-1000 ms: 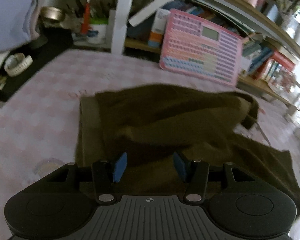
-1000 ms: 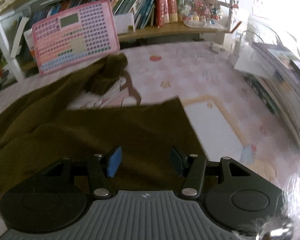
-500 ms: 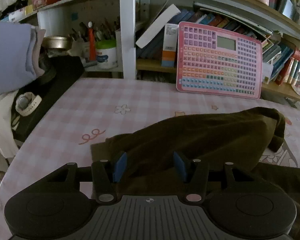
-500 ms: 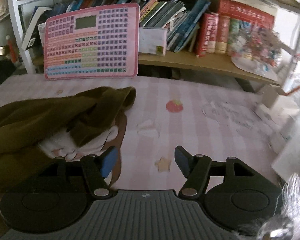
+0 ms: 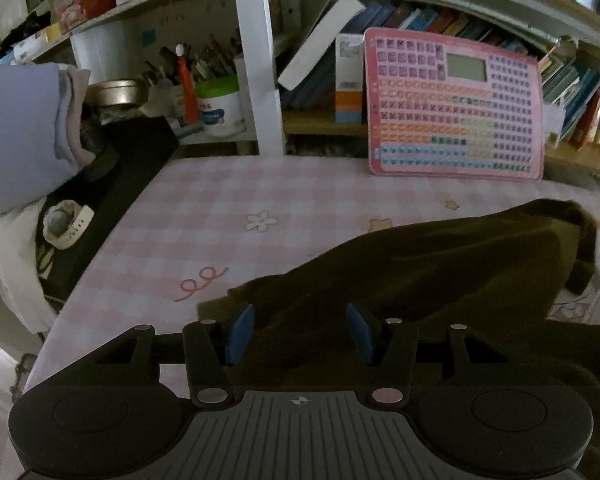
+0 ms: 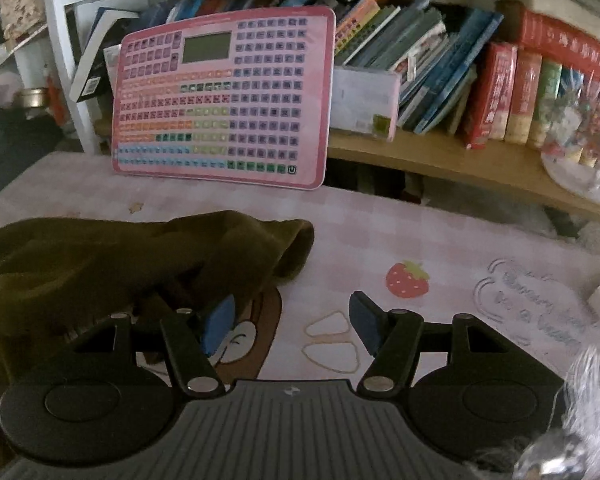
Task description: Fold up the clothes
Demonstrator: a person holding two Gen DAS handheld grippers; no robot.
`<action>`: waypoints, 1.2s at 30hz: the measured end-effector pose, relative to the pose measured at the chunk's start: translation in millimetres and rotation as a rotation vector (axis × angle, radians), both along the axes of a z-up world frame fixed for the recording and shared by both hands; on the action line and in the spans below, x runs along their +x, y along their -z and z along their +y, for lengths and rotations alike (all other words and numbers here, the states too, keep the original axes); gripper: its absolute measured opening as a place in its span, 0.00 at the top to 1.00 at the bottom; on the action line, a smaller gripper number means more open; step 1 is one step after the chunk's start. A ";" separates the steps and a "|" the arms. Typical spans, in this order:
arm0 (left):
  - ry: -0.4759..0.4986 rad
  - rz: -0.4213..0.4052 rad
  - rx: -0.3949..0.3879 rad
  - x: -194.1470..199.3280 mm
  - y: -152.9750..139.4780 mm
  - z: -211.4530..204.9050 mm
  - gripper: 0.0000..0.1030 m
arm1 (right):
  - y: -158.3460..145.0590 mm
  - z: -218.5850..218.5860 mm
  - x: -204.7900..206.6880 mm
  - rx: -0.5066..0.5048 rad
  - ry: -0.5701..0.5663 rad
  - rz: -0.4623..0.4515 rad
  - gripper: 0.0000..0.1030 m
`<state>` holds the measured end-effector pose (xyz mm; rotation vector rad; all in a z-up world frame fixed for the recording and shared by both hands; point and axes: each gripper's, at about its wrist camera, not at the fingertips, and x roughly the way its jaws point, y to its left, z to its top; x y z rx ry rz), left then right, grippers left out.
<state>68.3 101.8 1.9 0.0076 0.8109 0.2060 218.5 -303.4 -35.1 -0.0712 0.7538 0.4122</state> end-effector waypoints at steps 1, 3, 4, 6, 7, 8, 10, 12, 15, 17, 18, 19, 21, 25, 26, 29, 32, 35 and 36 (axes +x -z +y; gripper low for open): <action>0.005 0.005 0.008 3.8 2.5 2.3 0.49 | 1.3 0.5 4.5 0.007 -0.002 0.008 0.41; 0.015 0.008 0.022 9.9 6.6 6.3 0.49 | 2.9 2.9 14.3 0.012 -0.015 0.014 0.41; 0.018 0.011 0.028 13.1 8.9 8.9 0.49 | 3.1 3.9 18.6 0.016 -0.022 0.015 0.41; 0.022 0.019 0.040 19.6 13.8 14.3 0.49 | 3.5 5.6 28.4 0.035 -0.029 0.019 0.41; 0.024 0.024 0.046 22.5 16.1 16.7 0.49 | 4.3 6.2 33.6 0.048 -0.026 0.025 0.41; 0.027 0.028 0.055 24.9 17.8 18.7 0.49 | 5.7 6.5 38.8 0.065 -0.015 0.036 0.41; 0.034 0.033 0.071 28.6 20.5 22.9 0.49 | 8.6 6.9 48.8 0.101 0.017 0.059 0.41; 0.044 0.030 0.080 30.4 20.7 27.1 0.49 | 11.3 7.4 55.7 0.140 0.044 0.075 0.41; 0.097 0.021 0.062 32.4 19.3 31.6 0.49 | 16.1 9.9 64.4 0.199 0.077 0.107 0.42; 0.155 0.048 0.068 39.4 24.3 30.7 0.49 | 20.7 12.9 69.9 0.220 0.095 0.126 0.45; 0.184 0.061 0.071 43.0 26.9 30.3 0.49 | 22.5 14.5 72.0 0.226 0.103 0.130 0.50; 0.207 0.078 0.086 49.1 32.0 30.1 0.49 | 24.3 16.1 74.0 0.232 0.111 0.135 0.58; 0.240 0.112 0.112 61.4 42.9 30.8 0.49 | 27.9 19.3 78.2 0.245 0.127 0.144 0.74; 0.347 0.157 0.101 68.8 51.5 32.8 0.98 | 9.9 18.5 64.0 0.298 0.150 0.077 0.92; 0.381 0.131 0.096 61.5 44.5 32.0 0.98 | -2.1 16.3 53.0 0.315 0.150 0.033 0.92; 0.453 -0.041 -0.006 20.8 1.6 42.7 0.98 | -48.2 2.7 5.3 0.395 0.121 -0.113 0.92; 0.405 -0.203 -0.095 -12.7 -38.5 59.7 0.98 | -92.1 -17.3 -49.1 0.493 0.080 -0.237 0.92; 0.336 -0.265 -0.178 -9.1 -48.5 73.6 0.98 | -120.4 -32.2 -74.9 0.549 0.053 -0.318 0.92; 0.315 -0.275 -0.207 -3.9 -48.7 78.0 0.98 | -123.3 -29.5 -71.2 0.527 0.052 -0.321 0.92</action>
